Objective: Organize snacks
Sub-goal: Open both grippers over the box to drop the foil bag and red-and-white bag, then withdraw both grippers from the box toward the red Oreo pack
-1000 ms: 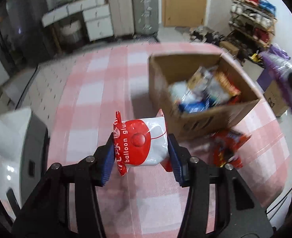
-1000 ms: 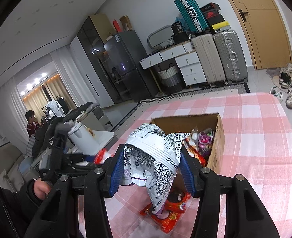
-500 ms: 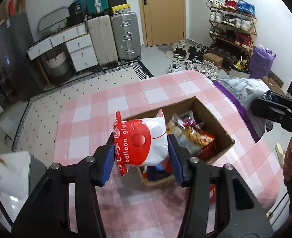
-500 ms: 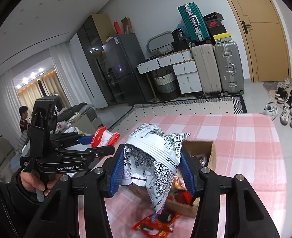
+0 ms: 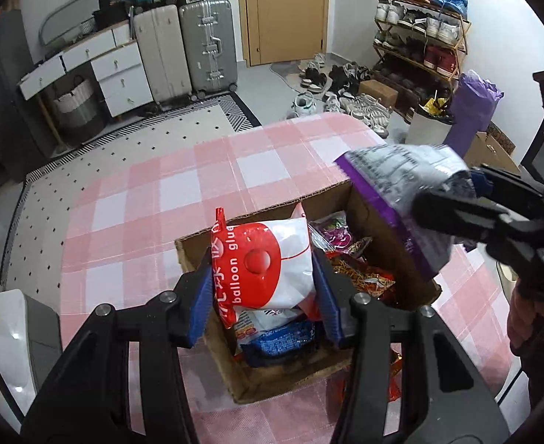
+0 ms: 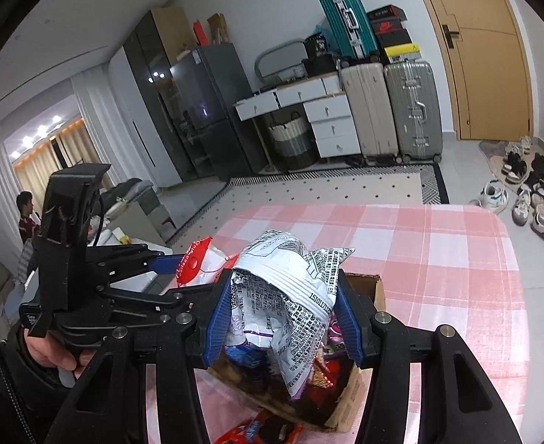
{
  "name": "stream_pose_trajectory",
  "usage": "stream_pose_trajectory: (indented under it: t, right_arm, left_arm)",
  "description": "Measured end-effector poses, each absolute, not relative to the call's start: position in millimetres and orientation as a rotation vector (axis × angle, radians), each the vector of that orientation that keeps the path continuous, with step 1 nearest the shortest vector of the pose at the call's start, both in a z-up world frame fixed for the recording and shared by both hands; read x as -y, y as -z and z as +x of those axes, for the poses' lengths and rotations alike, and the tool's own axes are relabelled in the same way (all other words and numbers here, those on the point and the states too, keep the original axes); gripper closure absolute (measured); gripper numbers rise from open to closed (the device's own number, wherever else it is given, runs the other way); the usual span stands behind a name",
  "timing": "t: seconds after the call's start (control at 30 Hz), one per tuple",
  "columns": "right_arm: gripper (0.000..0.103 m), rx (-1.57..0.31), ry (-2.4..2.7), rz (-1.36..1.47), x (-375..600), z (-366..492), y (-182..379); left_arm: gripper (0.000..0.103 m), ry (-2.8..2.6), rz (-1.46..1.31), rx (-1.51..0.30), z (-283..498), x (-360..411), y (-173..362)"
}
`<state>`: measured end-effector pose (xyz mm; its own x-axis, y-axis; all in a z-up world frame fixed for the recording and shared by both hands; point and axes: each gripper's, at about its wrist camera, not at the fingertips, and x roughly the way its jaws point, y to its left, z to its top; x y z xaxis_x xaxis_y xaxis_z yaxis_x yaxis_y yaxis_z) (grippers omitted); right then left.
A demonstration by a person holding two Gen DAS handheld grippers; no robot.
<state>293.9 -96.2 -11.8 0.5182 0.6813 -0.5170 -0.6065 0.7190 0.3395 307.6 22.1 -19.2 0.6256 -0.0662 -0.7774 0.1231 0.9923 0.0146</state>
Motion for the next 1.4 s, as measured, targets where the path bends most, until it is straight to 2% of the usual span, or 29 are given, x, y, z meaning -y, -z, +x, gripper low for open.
stream_pose_trajectory:
  t: [0.1,0.13,0.2,0.23,0.27,0.3,0.83,0.93,1.17,1.4]
  right_arm:
    - [0.049,-0.697,-0.767,0.099,88.2,302.8,20.7]
    - [0.045,-0.702,-0.764,0.089,85.4,305.0,23.3]
    - [0.038,-0.698,-0.755,0.063,82.0,307.3,27.9]
    - [0.03,-0.692,-0.754,0.053,80.9,307.5,29.1]
    - [0.027,-0.685,-0.747,0.05,81.6,307.3,29.7]
    - [0.026,-0.678,-0.745,0.057,83.9,306.9,29.7]
    - [0.023,-0.554,-0.746,0.161,127.5,242.0,1.4]
    - [0.017,-0.521,-0.736,0.188,137.3,221.8,-3.3]
    - [0.016,-0.504,-0.72,0.2,146.4,188.8,-0.9]
    - [0.003,-0.493,-0.696,0.233,153.3,155.1,11.2]
  left_arm:
    - [0.055,0.135,0.033,-0.899,316.6,-27.2,28.9]
    - [0.053,0.152,0.014,-0.903,319.5,-29.3,31.7]
    - [0.037,0.182,-0.022,-0.924,325.1,-33.9,39.3]
    - [0.034,0.186,-0.028,-0.932,326.7,-35.7,42.2]
    - [0.025,0.179,-0.026,-0.935,327.2,-37.6,44.8]
    - [0.021,0.168,-0.021,-0.938,328.0,-38.8,47.6]
    - [0.021,0.127,-0.053,-0.899,265.7,-47.1,38.9]
    - [0.021,0.121,-0.059,-0.885,246.3,-44.0,35.1]
    - [0.021,0.095,-0.053,-0.875,211.9,-35.4,42.8]
    - [0.02,0.048,-0.053,-0.846,176.0,-32.5,47.8]
